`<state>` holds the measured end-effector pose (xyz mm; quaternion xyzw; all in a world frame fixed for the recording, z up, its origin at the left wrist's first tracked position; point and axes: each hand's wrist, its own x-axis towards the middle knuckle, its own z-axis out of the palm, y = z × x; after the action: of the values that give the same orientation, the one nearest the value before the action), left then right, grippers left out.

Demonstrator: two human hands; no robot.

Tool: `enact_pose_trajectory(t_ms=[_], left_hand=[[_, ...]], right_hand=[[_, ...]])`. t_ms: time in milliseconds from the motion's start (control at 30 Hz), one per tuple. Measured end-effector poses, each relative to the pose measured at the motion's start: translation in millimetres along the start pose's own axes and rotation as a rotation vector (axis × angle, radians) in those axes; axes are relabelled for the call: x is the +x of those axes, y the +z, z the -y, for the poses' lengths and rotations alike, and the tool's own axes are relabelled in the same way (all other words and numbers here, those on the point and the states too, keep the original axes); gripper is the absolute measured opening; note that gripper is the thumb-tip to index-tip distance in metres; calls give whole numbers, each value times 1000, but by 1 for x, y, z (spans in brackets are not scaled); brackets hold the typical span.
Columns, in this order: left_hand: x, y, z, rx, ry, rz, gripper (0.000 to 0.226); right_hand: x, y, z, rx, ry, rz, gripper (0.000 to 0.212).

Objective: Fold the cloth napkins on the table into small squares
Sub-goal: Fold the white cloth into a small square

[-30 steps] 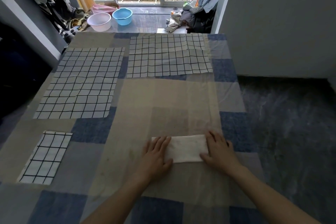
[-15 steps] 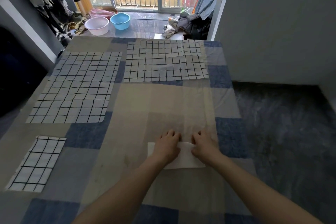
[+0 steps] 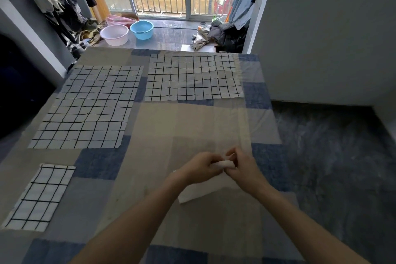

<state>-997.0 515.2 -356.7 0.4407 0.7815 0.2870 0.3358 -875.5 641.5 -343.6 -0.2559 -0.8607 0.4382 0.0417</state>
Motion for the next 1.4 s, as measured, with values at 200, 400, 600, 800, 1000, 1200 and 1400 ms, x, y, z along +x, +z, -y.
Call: enact_pose_trajectory(t_ms=[200,400,600,800,1000,1200,1400], left_hand=[[-12,-19,9,-112,-41,-106,18],[-17,-50,-6,-282,-40,-302,12],[-32,-61,-17,-249,184,-525,14],[-82,1,41,-10,119,-292,22],[-123,49,82,424,179,-58,27],[-126,43,76,388,205,-78,16],[-108,51,60,446,48,-263,41]], right_hand=[[1,-22,12,-35,70,193,24],[19,-41,31,-97,-27,-9,30],[5,-49,54,-197,-386,-282,11],[-49,10,-9,-589,-597,-130,26],[-93,54,-41,-647,-621,134,20],[-98,58,-47,-649,-624,312,26],[-79,59,-40,-514,-425,194,40]])
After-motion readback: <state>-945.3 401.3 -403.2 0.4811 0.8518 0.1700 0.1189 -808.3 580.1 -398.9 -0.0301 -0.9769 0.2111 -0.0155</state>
